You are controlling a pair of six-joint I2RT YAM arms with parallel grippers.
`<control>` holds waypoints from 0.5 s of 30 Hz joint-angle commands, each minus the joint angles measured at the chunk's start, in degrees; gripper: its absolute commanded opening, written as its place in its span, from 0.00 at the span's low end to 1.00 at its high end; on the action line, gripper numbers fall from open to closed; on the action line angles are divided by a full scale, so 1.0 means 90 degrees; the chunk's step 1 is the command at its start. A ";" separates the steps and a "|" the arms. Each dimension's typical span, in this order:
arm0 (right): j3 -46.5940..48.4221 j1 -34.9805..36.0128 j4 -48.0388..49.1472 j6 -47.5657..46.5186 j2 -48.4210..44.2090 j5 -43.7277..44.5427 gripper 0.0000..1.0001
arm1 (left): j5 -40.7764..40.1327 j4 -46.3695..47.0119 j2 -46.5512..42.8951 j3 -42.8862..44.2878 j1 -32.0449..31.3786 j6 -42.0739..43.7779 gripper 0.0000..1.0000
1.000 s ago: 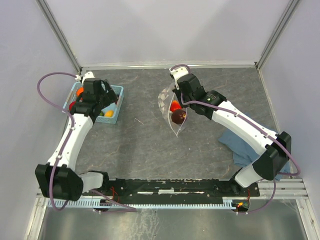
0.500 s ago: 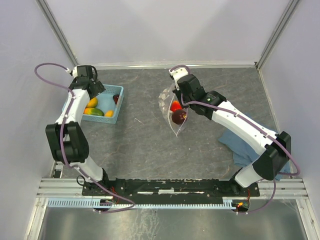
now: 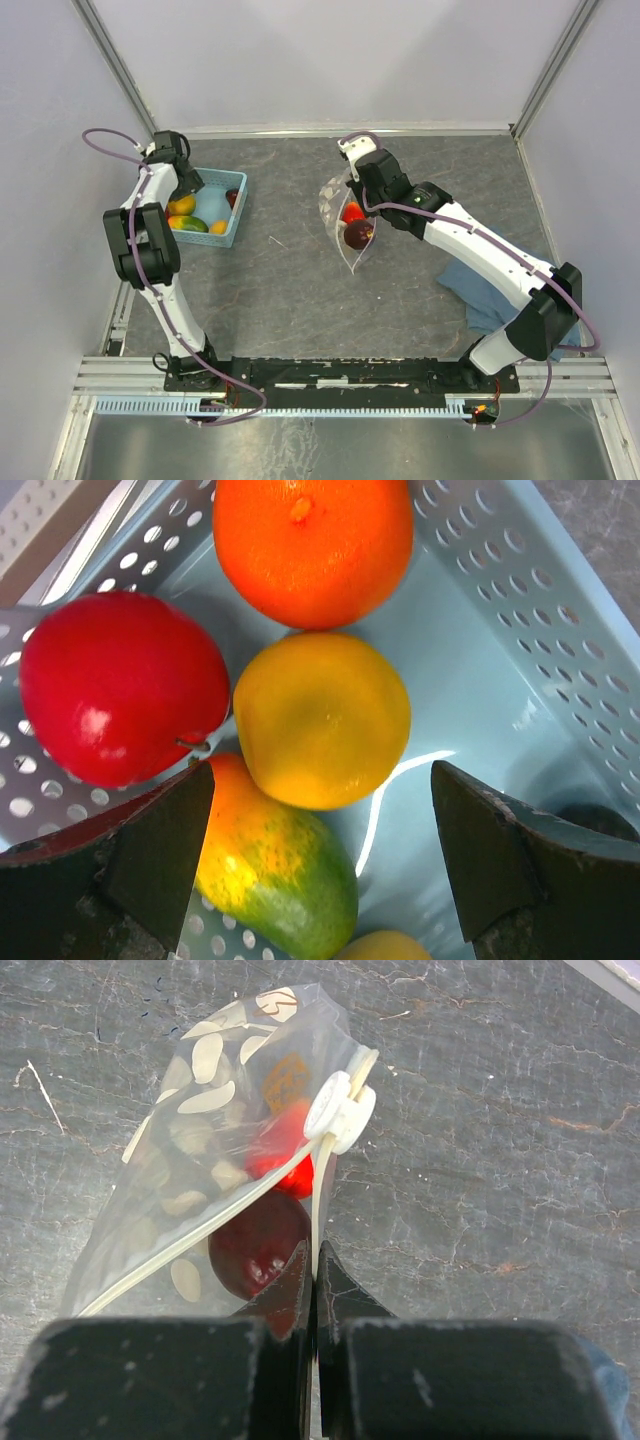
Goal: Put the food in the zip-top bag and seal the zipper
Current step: Pick up the fake fruit from the bin.
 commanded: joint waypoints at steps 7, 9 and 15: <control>-0.0052 -0.0062 0.0267 -0.0080 -0.0259 0.0138 0.02 | 0.0401 -0.0104 0.0976 0.0877 0.0159 0.0453 0.93; -0.0062 -0.0073 0.0272 -0.0082 -0.0262 0.0123 0.02 | 0.0504 -0.0108 0.1125 0.0931 0.0159 0.0494 0.92; -0.0083 -0.0085 0.0291 -0.0085 -0.0231 0.0088 0.02 | 0.0863 -0.0100 0.1257 0.0991 0.0160 0.0604 0.84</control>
